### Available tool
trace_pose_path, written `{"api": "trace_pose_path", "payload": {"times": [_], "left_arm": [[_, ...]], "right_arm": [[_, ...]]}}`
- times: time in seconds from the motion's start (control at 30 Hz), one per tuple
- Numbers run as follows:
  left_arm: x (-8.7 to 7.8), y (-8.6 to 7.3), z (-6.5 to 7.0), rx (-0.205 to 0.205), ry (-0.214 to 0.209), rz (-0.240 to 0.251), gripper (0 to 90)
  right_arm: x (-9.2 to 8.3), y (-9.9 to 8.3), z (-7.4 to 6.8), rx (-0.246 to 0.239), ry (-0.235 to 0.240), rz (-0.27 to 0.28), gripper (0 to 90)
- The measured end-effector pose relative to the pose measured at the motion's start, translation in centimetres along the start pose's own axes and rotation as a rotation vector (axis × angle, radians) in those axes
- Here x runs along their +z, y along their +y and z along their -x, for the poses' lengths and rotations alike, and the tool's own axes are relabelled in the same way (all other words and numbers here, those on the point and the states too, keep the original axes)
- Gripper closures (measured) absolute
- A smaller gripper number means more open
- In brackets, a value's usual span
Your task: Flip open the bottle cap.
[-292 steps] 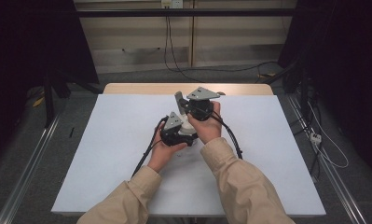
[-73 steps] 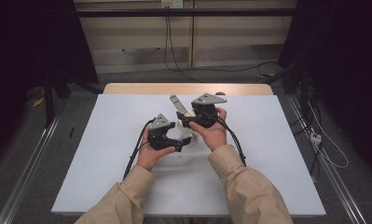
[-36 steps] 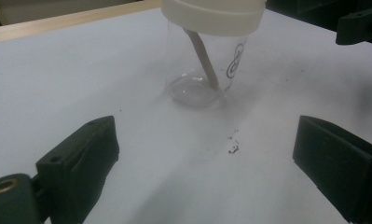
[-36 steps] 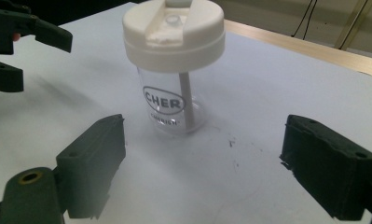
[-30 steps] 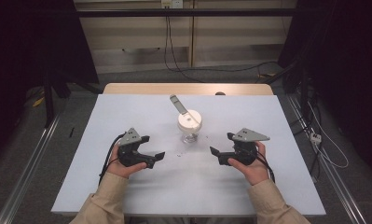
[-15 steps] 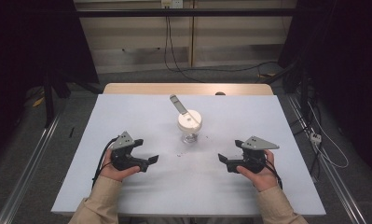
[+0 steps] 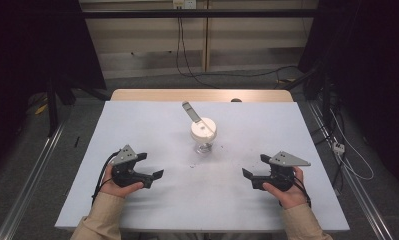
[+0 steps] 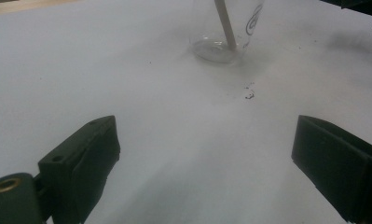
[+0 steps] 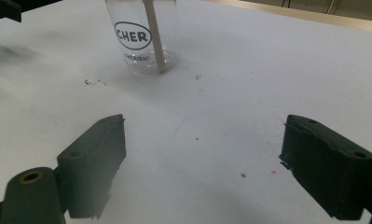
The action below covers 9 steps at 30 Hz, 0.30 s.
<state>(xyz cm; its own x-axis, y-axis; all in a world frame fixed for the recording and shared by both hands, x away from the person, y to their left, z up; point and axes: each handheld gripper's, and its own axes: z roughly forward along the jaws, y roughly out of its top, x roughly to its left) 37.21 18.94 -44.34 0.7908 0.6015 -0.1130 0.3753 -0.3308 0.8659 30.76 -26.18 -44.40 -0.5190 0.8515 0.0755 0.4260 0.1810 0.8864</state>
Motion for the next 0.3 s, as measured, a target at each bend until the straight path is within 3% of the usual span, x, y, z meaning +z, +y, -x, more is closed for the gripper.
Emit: {"api": "trace_pose_path", "payload": {"times": [0.3], "left_arm": [[-0.31, -0.21, -0.34, -0.004, 0.016, 0.004, 7.0]], "right_arm": [[-0.86, -1.0, 0.6, 0.01, -0.009, 0.003, 14.0]]}}
